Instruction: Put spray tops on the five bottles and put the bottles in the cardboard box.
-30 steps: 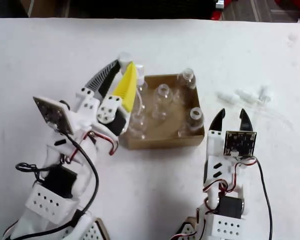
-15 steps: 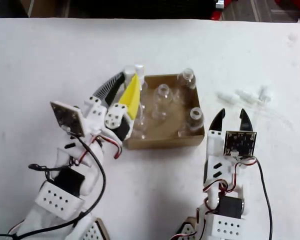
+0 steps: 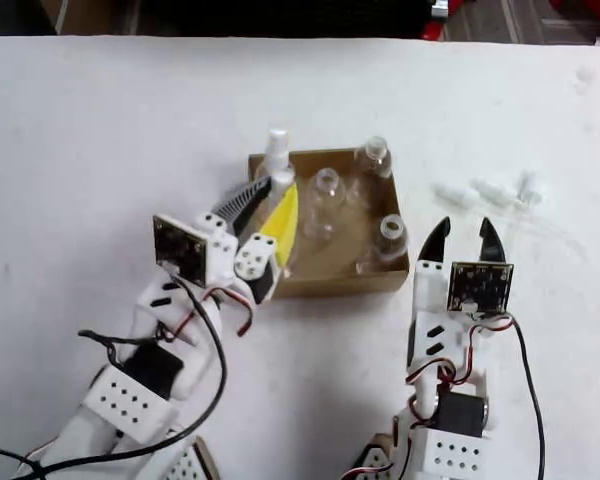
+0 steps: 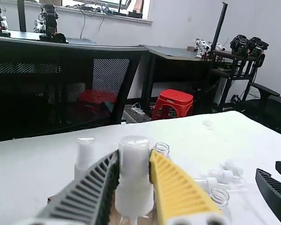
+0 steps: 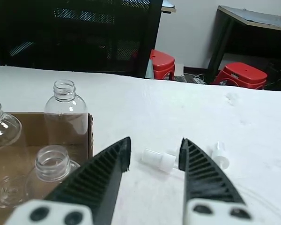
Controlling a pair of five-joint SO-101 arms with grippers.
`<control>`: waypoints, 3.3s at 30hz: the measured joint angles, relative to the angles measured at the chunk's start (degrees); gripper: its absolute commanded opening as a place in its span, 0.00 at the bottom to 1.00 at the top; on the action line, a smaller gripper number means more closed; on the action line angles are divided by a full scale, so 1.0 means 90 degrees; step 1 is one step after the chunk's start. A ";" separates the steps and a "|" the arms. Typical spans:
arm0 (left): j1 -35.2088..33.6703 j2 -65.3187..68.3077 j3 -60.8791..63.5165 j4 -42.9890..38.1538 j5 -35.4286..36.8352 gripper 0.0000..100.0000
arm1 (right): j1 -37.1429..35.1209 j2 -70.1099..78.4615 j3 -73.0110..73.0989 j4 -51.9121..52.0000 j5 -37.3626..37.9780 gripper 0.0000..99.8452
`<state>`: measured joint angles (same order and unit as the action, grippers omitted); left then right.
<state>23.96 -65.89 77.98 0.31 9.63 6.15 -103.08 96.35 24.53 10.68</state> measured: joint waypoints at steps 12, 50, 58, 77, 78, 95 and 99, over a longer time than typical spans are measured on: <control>0.0039 0.0000 0.1426 -0.1758 -0.0059 0.02 | 0.0000 0.0000 0.0000 0.0000 0.0000 0.15; -0.0488 -0.1241 0.1133 -0.0293 0.0127 0.14 | 0.0000 0.0000 0.0000 0.0000 0.0000 0.15; -0.0488 -0.3390 0.0049 0.3184 0.0479 0.14 | 0.0000 0.0000 0.0000 0.0000 0.0000 0.15; -0.2999 -0.4278 0.1045 0.5568 0.0420 0.14 | -0.0010 0.0000 0.0000 0.0000 0.0000 0.15; -0.3009 -0.4278 0.1201 0.5441 0.0254 0.14 | -0.0010 0.0000 0.0000 0.0000 0.0000 0.15; -0.3585 -0.4278 0.1670 0.4708 -0.0391 0.14 | -0.0010 0.0000 0.0000 0.0000 0.0000 0.15; -0.3585 -0.4269 0.2100 0.4747 -0.1651 0.14 | -0.0020 0.0000 0.0000 0.0000 0.0000 0.15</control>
<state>-8.31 -104.31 96.88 43.03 -5.23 5.98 -103.08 96.35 24.53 10.68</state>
